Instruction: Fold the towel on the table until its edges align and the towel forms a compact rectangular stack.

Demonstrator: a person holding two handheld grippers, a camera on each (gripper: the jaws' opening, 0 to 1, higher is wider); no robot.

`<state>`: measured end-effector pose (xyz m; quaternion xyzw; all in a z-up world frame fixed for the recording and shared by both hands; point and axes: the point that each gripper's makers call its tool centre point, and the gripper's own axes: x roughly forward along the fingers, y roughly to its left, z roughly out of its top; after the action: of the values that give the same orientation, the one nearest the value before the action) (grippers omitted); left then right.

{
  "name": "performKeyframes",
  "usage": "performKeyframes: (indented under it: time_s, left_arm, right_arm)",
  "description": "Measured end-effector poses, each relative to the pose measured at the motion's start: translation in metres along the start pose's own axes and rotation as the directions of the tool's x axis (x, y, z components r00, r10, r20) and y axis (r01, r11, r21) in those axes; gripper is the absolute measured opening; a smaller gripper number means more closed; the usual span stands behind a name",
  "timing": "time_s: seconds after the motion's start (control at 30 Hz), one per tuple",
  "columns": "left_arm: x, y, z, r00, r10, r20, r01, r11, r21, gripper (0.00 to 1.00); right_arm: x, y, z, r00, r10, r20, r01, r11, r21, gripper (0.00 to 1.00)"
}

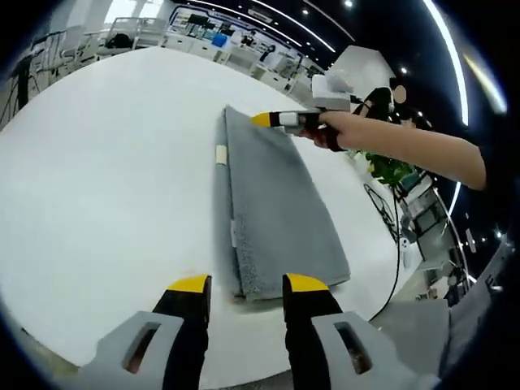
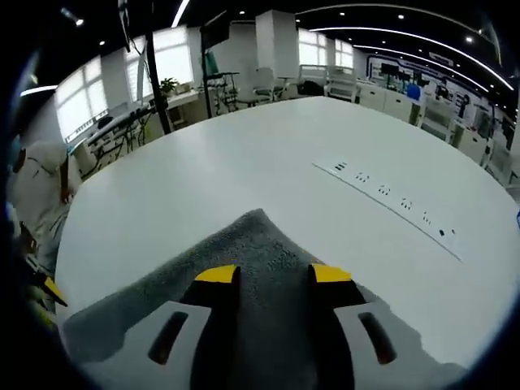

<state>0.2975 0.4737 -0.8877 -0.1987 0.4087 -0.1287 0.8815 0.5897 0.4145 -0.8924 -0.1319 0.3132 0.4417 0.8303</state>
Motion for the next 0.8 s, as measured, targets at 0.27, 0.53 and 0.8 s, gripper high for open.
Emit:
performKeyframes:
  time_s: [0.27,0.53,0.8]
  left_arm:
    - [0.013,0.009,0.033,1.000,0.010,0.013,-0.012,0.995,0.096,0.39]
    - [0.034,0.012,0.069,1.000,-0.004,0.015,0.002,0.989,0.150,0.37]
    - [0.064,0.015,0.086,1.000,-0.005,-0.008,0.007,0.981,0.192,0.36]
  right_arm:
    - [-0.043,-0.011,-0.034,0.999,-0.043,0.012,0.042,0.994,0.103,0.34]
    - [-0.069,-0.010,-0.065,0.998,-0.065,0.007,0.062,0.980,0.190,0.36]
    - [-0.098,0.014,-0.097,0.999,-0.043,0.021,0.035,0.956,0.292,0.34]
